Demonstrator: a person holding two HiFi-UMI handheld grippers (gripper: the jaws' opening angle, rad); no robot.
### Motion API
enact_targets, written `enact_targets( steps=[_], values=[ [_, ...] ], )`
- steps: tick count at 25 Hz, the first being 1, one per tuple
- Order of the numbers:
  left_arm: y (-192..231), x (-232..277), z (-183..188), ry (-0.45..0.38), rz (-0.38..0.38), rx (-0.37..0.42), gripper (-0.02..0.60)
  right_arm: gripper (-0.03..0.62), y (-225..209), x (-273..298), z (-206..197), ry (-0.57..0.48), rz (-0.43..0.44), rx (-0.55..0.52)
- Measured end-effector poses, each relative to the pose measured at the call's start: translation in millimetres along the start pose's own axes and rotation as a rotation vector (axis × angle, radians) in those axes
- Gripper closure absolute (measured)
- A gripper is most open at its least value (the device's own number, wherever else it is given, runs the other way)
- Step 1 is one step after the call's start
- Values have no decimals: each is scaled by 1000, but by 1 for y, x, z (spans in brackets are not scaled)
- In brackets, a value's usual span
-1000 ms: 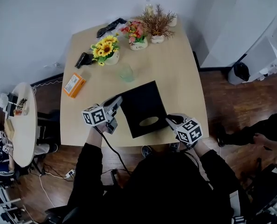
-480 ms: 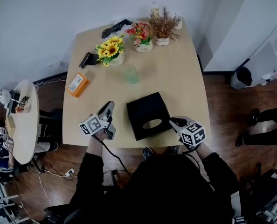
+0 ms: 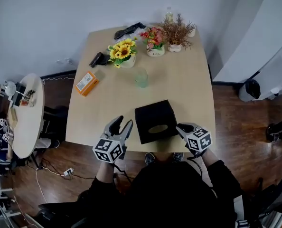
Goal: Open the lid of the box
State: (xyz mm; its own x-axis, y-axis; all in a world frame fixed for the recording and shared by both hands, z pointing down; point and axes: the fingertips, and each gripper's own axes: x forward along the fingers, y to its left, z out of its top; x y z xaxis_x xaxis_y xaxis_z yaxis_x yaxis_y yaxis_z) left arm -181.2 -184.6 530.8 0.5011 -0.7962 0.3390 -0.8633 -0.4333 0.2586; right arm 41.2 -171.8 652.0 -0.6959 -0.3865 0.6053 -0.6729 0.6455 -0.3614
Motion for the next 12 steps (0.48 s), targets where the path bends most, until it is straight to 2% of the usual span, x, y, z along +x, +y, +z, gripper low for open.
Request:
enact_targets(
  steps=[2,5,9,12],
  values=[
    [-16,-6,7,-7,9,58,408,552,-4,-7,11,3,-27,-17],
    [-35,-15,15,-16,19,108,411,562,-10,-31,50,-92,-85,-30],
    [-56,-25,26,-26,5,97,419,583,-10,-72,100,-211,-148,-39],
    [-71,-31,50,-69,-19,112,426,591,0,-101,133,-286,-168,-59]
  ],
)
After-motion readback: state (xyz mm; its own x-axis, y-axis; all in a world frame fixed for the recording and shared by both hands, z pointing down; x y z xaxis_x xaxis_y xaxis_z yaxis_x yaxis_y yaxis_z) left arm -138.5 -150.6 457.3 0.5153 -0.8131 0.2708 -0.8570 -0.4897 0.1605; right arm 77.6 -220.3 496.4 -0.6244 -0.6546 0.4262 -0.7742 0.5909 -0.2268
